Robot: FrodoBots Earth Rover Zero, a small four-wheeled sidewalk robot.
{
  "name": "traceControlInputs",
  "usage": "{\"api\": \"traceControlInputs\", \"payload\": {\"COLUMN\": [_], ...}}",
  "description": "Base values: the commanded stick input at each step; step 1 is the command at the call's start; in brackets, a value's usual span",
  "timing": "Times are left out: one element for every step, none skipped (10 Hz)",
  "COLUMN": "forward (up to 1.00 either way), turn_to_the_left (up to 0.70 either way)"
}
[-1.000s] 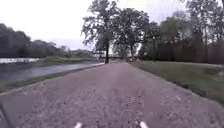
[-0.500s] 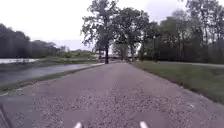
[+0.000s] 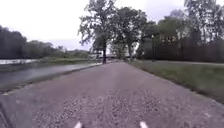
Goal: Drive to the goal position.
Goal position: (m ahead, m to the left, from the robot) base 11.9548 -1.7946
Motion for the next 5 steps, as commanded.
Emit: {"api": "traceControlInputs", "payload": {"forward": [0.7,0.7,0.7,0.7,0.7], "turn_to_the_left": [0.0,0.0,0.0,0.0,0.0]}}
